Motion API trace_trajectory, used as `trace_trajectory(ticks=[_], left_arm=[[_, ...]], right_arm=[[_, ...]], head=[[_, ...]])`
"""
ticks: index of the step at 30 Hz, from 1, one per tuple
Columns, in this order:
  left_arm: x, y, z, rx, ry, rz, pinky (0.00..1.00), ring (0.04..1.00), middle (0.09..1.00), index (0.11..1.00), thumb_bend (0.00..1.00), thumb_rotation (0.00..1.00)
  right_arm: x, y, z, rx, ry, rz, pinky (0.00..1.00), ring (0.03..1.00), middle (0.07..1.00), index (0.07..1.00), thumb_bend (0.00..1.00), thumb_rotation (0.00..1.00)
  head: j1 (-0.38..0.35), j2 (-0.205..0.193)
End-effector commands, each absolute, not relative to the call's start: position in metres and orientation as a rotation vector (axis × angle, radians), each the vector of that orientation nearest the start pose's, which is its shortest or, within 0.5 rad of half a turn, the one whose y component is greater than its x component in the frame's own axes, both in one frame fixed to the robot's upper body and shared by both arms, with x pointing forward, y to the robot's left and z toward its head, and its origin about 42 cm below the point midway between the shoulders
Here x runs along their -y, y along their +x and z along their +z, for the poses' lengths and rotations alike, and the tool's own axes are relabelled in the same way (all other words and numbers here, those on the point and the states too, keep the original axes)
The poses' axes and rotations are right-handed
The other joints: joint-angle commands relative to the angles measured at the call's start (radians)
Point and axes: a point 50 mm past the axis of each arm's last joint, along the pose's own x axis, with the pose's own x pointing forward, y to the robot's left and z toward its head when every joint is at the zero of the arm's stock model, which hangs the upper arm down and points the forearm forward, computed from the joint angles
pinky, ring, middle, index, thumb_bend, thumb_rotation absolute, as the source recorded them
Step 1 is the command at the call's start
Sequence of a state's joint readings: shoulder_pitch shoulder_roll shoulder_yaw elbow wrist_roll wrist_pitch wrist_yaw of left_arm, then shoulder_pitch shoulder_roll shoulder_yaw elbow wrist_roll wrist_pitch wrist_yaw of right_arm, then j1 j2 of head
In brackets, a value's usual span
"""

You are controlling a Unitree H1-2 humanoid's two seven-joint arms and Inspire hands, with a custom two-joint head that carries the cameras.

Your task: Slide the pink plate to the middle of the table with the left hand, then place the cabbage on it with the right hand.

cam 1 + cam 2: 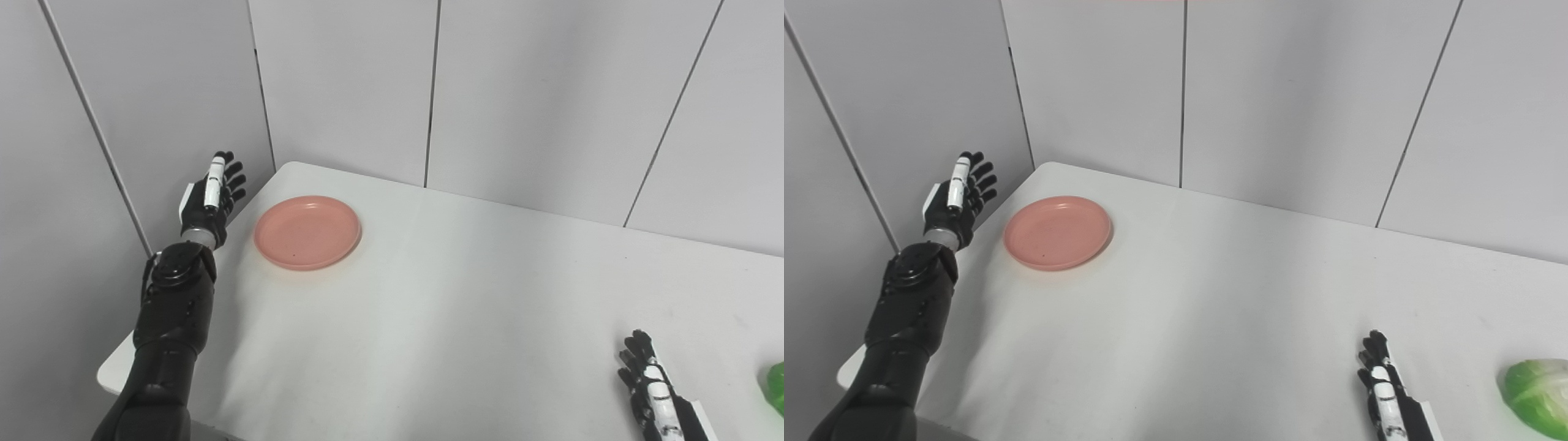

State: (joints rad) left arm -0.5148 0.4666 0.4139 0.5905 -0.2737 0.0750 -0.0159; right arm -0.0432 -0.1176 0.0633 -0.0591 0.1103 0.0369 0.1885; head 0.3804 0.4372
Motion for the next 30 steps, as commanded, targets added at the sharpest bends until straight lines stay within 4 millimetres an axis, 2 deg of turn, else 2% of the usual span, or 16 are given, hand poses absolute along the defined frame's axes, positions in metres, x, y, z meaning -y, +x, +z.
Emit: trace_trajectory(ticks=[1, 11, 30], left_arm=[[-0.477, 0.426, 0.227, 0.13, -0.022, 0.433, 0.9, 0.903, 0.91, 0.896, 0.38, 1.0], [-0.473, 0.427, 0.203, 0.068, -0.03, 0.437, 0.94, 0.93, 0.927, 0.912, 0.39, 1.0], [-0.467, 0.431, 0.168, -0.029, -0.004, 0.444, 0.94, 0.928, 0.927, 0.915, 0.38, 1.0]], right_arm=[[0.219, 0.293, 0.12, 0.029, -0.009, 0.266, 1.0, 1.0, 1.0, 1.0, 0.06, 1.0], [0.219, 0.293, 0.121, 0.03, -0.009, 0.267, 1.0, 1.0, 1.0, 1.0, 0.06, 1.0], [0.218, 0.29, 0.125, 0.028, -0.017, 0.269, 1.0, 1.0, 1.0, 1.0, 0.06, 1.0]], head=[[0.002, 0.002], [0.003, 0.004], [0.002, 0.022]])
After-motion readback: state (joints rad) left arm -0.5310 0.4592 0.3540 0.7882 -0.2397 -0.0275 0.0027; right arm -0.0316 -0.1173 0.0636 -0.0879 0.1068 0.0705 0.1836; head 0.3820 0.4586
